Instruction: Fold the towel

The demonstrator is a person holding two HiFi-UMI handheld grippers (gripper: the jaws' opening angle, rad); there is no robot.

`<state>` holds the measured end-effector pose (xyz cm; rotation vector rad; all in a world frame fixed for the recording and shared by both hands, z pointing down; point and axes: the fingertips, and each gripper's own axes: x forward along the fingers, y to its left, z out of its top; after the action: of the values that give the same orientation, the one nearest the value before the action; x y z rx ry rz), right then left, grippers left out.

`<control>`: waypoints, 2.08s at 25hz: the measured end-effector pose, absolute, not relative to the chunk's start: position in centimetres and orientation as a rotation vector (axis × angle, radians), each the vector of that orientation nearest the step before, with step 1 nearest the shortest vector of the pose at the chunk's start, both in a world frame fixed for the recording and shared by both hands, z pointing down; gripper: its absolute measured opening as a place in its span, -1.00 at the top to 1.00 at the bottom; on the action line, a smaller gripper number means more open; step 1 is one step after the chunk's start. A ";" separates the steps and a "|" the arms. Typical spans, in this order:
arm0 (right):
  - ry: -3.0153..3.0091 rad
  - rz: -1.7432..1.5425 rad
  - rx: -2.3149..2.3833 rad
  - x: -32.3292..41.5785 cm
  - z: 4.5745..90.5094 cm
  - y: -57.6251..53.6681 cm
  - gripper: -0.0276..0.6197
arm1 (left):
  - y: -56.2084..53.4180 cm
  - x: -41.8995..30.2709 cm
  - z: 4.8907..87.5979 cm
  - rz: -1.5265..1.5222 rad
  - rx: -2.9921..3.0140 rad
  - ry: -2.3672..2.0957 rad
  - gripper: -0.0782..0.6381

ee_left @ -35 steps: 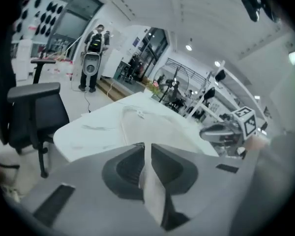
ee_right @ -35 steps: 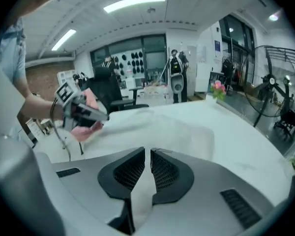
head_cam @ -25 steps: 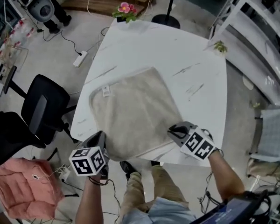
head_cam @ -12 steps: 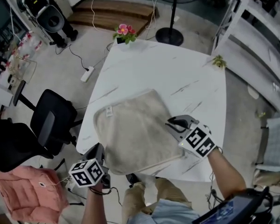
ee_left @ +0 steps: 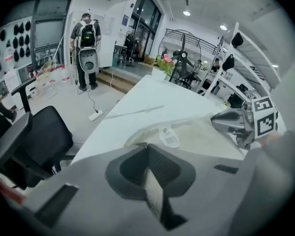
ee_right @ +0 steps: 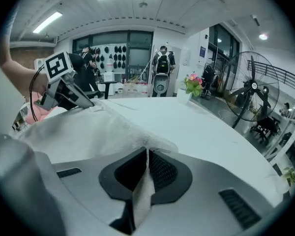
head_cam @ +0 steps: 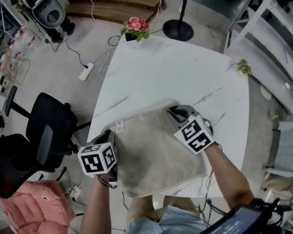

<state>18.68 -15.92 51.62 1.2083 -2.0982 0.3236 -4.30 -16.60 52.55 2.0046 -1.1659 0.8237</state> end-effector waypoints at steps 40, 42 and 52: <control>-2.005 1.244 1.691 26.0 53.0 -3.6 0.30 | -12.8 -0.1 43.4 0.673 2.299 -0.806 0.37; -1.963 1.269 1.687 25.7 53.5 -3.1 0.29 | -11.1 -0.3 43.6 0.664 2.289 -0.764 0.37; -1.912 1.377 1.847 24.3 50.2 -4.6 0.80 | -9.8 -8.5 43.2 0.598 2.287 -0.711 0.43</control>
<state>24.30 -4.60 50.23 1.8467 -1.9123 1.3769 -8.54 -9.81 43.23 2.2871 -0.7109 0.5982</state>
